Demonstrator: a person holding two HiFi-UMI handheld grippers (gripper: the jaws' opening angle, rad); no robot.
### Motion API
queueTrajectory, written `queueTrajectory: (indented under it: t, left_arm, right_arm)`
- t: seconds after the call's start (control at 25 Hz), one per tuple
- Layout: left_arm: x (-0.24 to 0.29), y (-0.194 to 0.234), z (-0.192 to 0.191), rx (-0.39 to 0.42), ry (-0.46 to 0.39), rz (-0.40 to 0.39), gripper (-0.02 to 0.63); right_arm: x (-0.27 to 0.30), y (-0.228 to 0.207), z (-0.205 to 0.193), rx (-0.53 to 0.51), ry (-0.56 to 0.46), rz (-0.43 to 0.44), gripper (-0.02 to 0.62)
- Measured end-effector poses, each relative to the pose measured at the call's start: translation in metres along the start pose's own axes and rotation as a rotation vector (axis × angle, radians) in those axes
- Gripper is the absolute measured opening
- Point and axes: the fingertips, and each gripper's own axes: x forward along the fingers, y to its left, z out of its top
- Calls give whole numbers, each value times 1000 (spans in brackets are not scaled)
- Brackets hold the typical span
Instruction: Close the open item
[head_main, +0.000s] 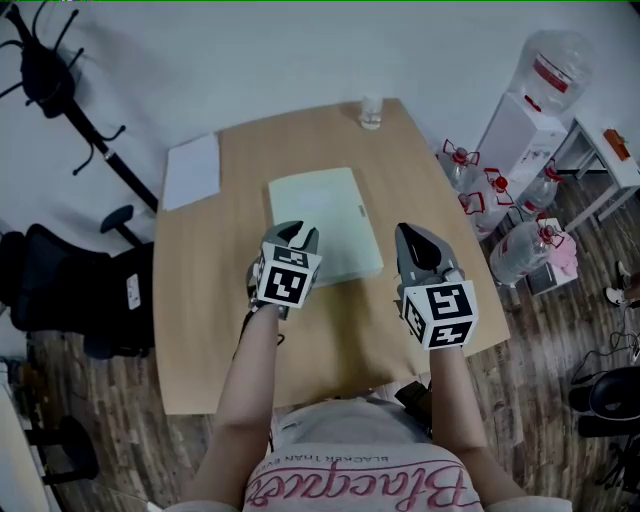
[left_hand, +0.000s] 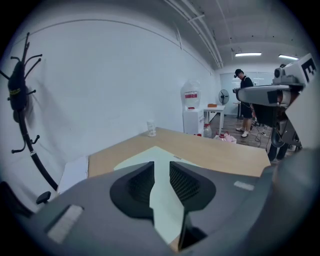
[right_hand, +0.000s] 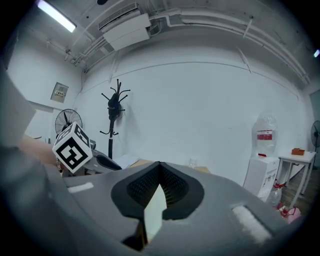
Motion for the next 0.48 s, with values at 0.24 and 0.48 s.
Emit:
queueTrajectory:
  t: [0.24, 0.48]
  left_arm:
    - [-32, 18, 26, -33, -114, 48, 64]
    - [-69, 39, 43, -89, -225, 114, 15]
  right_arm:
    - [-5, -4, 24, -41, -35, -25, 2]
    - [-13, -6, 41, -82, -67, -42, 2]
